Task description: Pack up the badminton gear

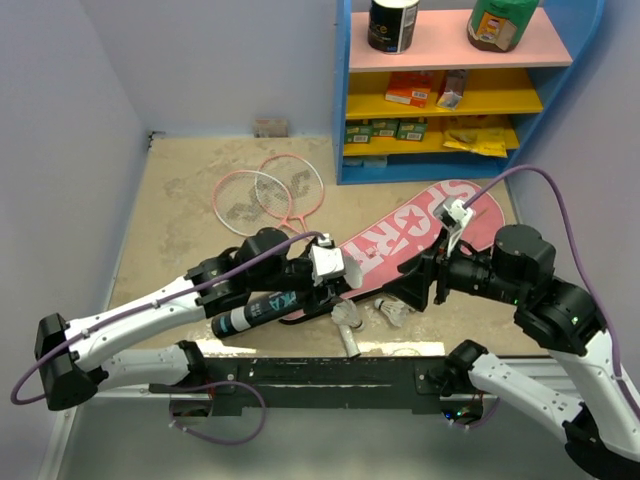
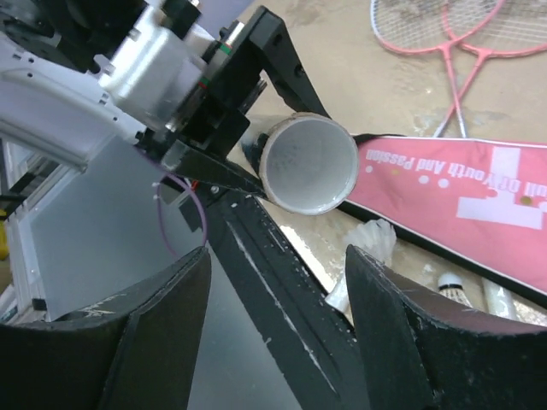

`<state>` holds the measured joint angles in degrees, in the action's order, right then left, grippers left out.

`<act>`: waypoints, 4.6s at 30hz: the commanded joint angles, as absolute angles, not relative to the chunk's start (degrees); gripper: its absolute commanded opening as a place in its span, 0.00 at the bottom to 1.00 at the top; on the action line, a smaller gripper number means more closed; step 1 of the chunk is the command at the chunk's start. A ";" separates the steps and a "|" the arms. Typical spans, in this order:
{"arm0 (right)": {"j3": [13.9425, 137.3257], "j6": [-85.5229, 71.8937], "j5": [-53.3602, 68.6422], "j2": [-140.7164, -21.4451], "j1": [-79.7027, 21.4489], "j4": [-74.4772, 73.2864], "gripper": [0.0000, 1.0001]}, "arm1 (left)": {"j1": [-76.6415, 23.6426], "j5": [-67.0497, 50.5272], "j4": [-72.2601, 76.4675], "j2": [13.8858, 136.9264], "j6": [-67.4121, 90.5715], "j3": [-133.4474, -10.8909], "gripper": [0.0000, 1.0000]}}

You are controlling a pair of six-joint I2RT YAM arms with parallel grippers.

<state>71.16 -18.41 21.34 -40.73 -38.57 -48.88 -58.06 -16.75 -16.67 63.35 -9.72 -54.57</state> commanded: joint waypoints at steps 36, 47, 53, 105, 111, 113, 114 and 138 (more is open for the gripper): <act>55.46 -28.21 37.00 -46.14 -38.58 -28.39 0.53 | -59.50 -21.45 8.61 63.72 1.58 -43.42 0.03; 53.35 -28.83 36.83 -46.76 -38.67 -27.25 0.32 | -59.68 -20.30 8.09 65.04 1.93 -44.21 0.04; 52.38 -28.39 37.00 -47.11 -38.85 -27.33 0.17 | -59.68 -20.57 8.17 64.69 2.02 -44.21 0.04; 56.86 -29.70 -12.21 -74.61 -9.33 -21.02 0.00 | -59.68 -5.71 -7.64 49.40 6.94 -41.75 0.04; 61.17 -30.32 -12.83 -86.28 -4.14 -17.67 0.00 | -59.68 -5.45 -10.81 46.85 5.63 -43.33 0.06; 60.82 -30.93 -12.83 -87.71 -3.43 -15.40 0.00 | -59.68 -6.15 -10.99 46.67 5.36 -43.33 0.06; 60.56 -31.63 -13.01 -88.50 -2.99 -14.60 0.00 | -59.68 -6.33 -10.90 46.41 5.27 -43.24 0.06; 51.87 -30.14 3.57 -65.67 -14.41 -29.35 0.65 | -59.68 -8.09 -10.28 46.67 4.39 -41.13 0.06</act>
<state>55.72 -30.39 -6.50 -69.65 -10.04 -20.40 -59.64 -7.51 -8.21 46.44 1.67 -41.12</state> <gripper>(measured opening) 0.651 0.710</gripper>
